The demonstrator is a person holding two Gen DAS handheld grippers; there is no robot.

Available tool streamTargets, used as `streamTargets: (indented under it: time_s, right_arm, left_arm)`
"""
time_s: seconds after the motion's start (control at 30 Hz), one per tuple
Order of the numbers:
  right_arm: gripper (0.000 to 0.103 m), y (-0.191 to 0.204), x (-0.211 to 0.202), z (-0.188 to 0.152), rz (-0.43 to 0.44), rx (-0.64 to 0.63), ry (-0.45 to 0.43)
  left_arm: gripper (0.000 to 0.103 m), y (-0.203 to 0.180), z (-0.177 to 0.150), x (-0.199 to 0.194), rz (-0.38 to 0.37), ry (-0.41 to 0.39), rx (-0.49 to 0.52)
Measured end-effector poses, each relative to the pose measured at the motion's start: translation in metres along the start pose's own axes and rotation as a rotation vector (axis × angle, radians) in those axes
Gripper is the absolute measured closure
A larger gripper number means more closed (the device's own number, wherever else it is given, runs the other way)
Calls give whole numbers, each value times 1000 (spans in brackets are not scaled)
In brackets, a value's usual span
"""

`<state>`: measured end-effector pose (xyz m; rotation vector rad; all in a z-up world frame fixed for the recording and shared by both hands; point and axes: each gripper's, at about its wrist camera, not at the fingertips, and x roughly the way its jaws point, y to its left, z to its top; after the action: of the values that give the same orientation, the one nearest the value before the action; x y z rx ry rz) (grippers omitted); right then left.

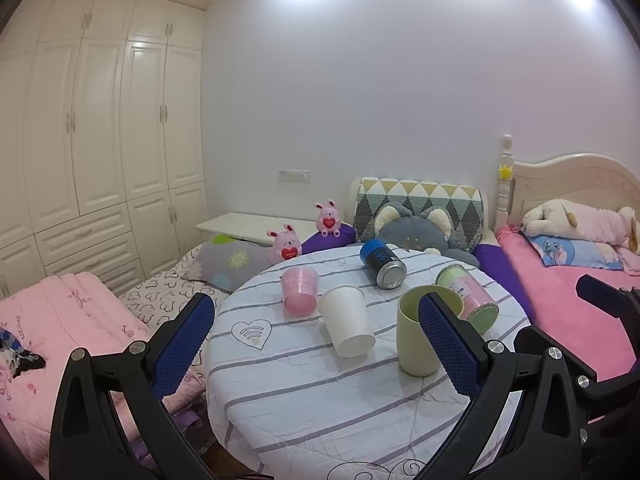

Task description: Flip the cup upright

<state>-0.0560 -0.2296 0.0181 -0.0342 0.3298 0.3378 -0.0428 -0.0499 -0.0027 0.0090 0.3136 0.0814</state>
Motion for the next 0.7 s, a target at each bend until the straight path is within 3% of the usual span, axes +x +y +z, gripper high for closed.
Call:
streamTargets:
  time_s: [0.7]
  right_arm:
    - [0,-8,5,-4,-3,19,41]
  left_arm:
    - [0,-8,-7,8,-37,60,19]
